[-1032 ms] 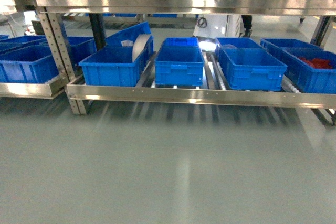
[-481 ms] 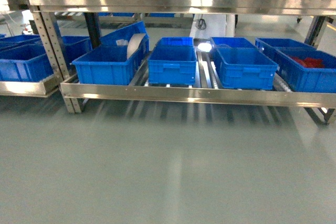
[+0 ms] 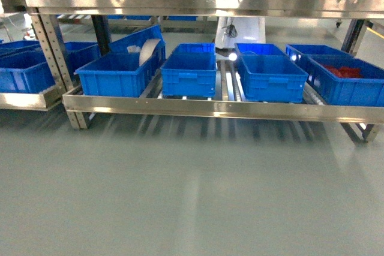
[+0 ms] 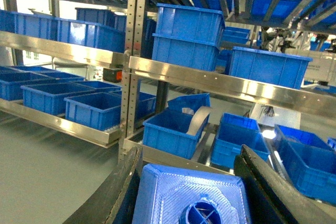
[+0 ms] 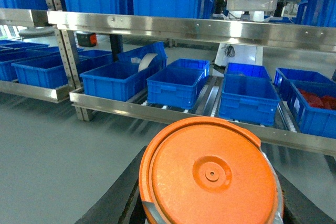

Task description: Sort blue parts and orange caps into right shelf containers

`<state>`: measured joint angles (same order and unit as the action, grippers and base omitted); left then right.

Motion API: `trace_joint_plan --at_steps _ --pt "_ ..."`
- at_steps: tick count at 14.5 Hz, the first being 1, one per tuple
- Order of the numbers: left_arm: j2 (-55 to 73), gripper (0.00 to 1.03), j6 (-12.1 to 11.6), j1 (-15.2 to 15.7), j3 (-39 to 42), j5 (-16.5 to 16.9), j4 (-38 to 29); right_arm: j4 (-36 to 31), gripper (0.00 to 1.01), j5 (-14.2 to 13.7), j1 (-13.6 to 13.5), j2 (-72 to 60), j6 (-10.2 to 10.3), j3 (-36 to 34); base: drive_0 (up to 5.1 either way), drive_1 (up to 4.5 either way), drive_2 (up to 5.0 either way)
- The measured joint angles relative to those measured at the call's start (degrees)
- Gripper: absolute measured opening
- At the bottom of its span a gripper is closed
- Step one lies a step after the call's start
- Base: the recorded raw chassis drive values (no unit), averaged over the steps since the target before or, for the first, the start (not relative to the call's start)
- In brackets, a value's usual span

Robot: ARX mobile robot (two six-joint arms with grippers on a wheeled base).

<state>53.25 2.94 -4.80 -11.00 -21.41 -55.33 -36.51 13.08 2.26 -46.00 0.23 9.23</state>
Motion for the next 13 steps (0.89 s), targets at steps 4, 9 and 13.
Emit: trace_joint_plan --at_steps 4,9,13 --pt "0.1 0.47 0.0 0.0 0.0 0.0 0.3 0.2 0.44 0.0 0.0 0.0 0.0 0.0 0.0 0.0 0.0" --pt "0.2 0.47 0.0 0.0 0.0 0.0 0.1 0.0 0.44 0.0 0.0 0.0 0.0 0.0 0.0 0.0 0.0" --pt "0.3 0.47 0.0 -0.2 0.0 0.2 0.3 0.4 0.44 -0.2 0.0 0.0 0.0 0.0 0.0 0.0 0.0"
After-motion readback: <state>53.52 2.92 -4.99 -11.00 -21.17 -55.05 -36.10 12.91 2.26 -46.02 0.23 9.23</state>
